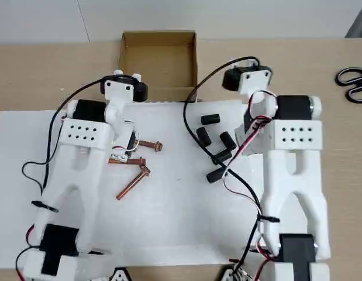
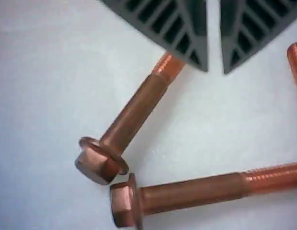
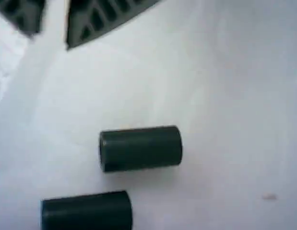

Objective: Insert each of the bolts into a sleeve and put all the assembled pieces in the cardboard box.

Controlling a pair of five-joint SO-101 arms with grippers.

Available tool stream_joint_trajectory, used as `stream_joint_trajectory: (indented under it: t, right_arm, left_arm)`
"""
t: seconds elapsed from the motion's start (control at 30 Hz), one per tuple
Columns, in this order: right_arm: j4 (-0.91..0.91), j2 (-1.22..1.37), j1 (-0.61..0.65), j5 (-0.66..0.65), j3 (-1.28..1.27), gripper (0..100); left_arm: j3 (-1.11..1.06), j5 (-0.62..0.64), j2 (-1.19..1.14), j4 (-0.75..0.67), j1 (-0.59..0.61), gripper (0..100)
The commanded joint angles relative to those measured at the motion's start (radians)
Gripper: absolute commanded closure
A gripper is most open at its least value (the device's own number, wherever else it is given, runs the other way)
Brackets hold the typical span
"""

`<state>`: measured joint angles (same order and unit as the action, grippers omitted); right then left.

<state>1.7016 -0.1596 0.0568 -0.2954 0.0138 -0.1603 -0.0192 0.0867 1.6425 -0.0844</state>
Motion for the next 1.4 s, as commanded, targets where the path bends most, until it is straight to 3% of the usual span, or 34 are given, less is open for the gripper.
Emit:
stream_joint_trajectory:
  t: [0.0, 0.27, 0.6, 1.37]
  right_arm:
    - [-0.022, 0.064, 0.002, -0.083, 0.041, 80.2]
    - [-0.122, 0.13, 0.024, -0.204, 0.046, 81.5]
    - [-0.251, 0.231, 0.133, -0.242, 0.044, 81.5]
    - [-0.452, 0.503, 0.065, -0.292, 0.046, 81.6]
  left_arm:
    - [0.042, -0.023, -0.012, -0.049, 0.023, 99]
    - [0.044, -0.046, -0.086, -0.095, 0.129, 91]
    - [0.042, -0.046, -0.095, -0.149, 0.138, 91]
    - [0.042, -0.04, -0.097, -0.155, 0.144, 91]
